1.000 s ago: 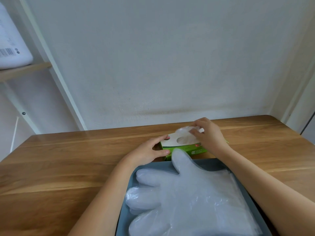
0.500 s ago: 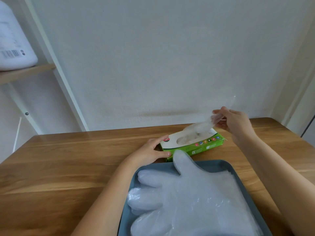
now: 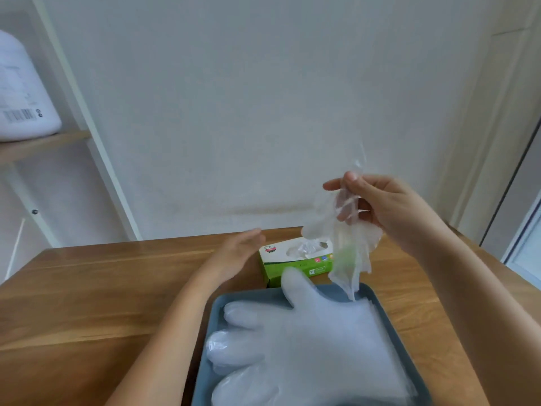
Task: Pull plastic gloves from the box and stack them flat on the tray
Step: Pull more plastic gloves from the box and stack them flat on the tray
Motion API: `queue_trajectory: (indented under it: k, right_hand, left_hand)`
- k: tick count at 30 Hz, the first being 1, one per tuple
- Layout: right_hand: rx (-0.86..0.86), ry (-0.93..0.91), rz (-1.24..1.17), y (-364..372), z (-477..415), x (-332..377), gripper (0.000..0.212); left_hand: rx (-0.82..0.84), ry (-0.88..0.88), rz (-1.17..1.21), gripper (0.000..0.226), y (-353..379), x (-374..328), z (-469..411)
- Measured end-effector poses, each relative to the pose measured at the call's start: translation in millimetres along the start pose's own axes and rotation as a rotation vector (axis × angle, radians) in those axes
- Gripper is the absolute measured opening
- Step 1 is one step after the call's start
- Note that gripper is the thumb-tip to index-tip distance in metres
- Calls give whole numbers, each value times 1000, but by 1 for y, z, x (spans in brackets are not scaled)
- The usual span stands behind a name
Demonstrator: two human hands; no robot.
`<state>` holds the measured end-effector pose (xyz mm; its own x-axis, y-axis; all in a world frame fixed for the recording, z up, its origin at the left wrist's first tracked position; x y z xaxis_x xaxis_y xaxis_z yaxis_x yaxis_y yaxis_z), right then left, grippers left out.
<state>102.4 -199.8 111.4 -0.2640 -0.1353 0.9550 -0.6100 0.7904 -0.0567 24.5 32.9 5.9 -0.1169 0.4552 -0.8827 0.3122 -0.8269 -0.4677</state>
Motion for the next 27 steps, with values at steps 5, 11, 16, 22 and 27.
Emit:
queue_trajectory:
  k: [5,11,16,22,27]
  right_hand:
    - [175,-15,116,25,31,11,43]
    - [285,-51,287,47,60,18,42]
    - [307,11,369,57,71,7,34]
    - [-49,399,-173,31,83,-32,64]
    - [222,665,-431,51,107,-57,84]
  left_hand:
    - [192,272,226,92,1,-78,47]
    - [404,277,298,71,42,-97,93]
    - [206,129,278,62,42,-78,115]
    - [-6,37,680,20,19,-59,122]
    - [-112,51,789,76,9,-53,123]
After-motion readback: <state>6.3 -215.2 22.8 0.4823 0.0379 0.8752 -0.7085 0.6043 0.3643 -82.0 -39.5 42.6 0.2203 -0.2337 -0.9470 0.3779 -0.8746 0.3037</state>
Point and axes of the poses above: each hand's wrist, its own z-axis away from the middle knuckle, its own y-axis out of the palm, x = y × z, the point moved 4 cm from there along -z, towards the middle knuckle, and after that the axes turned 1 degree about -x, right-handed, at the moved point
